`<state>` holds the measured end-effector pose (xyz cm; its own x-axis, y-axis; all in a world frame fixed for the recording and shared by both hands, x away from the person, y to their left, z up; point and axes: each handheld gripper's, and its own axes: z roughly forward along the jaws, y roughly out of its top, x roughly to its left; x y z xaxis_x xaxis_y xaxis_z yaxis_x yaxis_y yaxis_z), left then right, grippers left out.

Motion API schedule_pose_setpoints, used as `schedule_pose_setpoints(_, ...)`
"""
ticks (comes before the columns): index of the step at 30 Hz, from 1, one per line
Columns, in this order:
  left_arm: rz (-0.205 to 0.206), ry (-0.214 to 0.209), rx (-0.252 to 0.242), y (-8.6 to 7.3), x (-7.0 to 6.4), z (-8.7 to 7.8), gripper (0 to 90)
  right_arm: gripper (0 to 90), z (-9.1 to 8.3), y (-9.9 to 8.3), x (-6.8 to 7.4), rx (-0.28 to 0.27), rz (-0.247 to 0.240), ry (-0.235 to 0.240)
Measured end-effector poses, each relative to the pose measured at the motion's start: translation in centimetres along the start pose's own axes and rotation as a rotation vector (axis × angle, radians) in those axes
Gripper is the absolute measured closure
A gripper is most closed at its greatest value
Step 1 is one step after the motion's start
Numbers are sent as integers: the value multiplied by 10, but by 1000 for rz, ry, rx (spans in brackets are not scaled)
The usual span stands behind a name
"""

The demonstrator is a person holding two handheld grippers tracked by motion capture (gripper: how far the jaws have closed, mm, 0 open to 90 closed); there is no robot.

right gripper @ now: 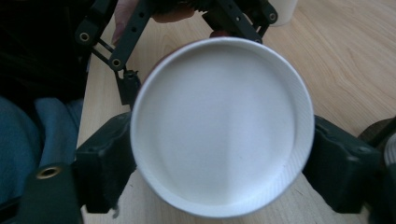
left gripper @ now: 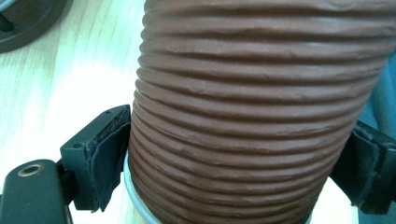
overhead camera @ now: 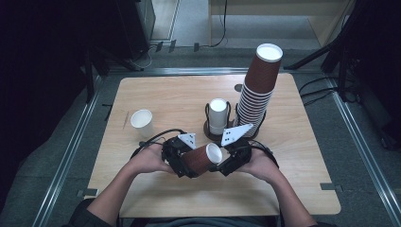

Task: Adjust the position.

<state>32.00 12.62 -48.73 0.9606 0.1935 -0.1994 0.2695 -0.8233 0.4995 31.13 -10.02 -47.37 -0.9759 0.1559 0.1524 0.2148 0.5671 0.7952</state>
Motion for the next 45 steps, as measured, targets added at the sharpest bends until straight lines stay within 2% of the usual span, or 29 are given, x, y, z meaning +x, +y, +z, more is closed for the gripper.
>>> schedule_pose_setpoints(2, 7, -7, 2, 0, 0, 0, 86, 226, 0, 0, 1, 2, 2, 8)
schedule_pose_setpoints(5, 16, 5, -7, -1, -1, -1, 80, 235, -1, 0, 1, 1, -2, 12)
schedule_pose_setpoints(10, 12, 1, -49, -2, -1, -4, 54, 236, -4, 1, 1, -20, -6, 8)
schedule_pose_setpoints(13, 4, 0, -71, -2, -1, -7, 0, 236, -8, 1, 0, -38, -1, 1)
schedule_pose_setpoints(17, -4, 35, -101, -2, -1, -10, 0, 236, -12, 0, -1, -52, 12, -5)
schedule_pose_setpoints(21, -22, 39, -149, -4, 0, -15, 0, 236, -16, -2, -3, -65, 13, -32)
schedule_pose_setpoints(25, -28, 28, -172, -6, 1, -20, 0, 236, -22, -4, -4, -88, 27, -47)
schedule_pose_setpoints(29, -28, 66, -223, -8, 1, -24, 0, 236, -29, -5, -4, -122, 39, -51)
schedule_pose_setpoints(32, -34, 65, -258, -10, 1, -26, 0, 236, -34, -5, -3, -157, 44, -55)
schedule_pose_setpoints(35, -47, 37, -289, -10, 2, -26, 0, 235, -37, -3, -2, -193, 43, -59)
schedule_pose_setpoints(37, -45, 35, -305, -9, 1, -26, 0, 236, -37, -1, -1, -211, 43, -55)
schedule_pose_setpoints(42, -41, 25, -349, -8, 0, -25, 0, 235, -34, 3, 2, -249, 44, -34)
schedule_pose_setpoints(45, -38, 16, -378, -7, -1, -25, 0, 235, -31, 5, 3, -253, 45, -27)
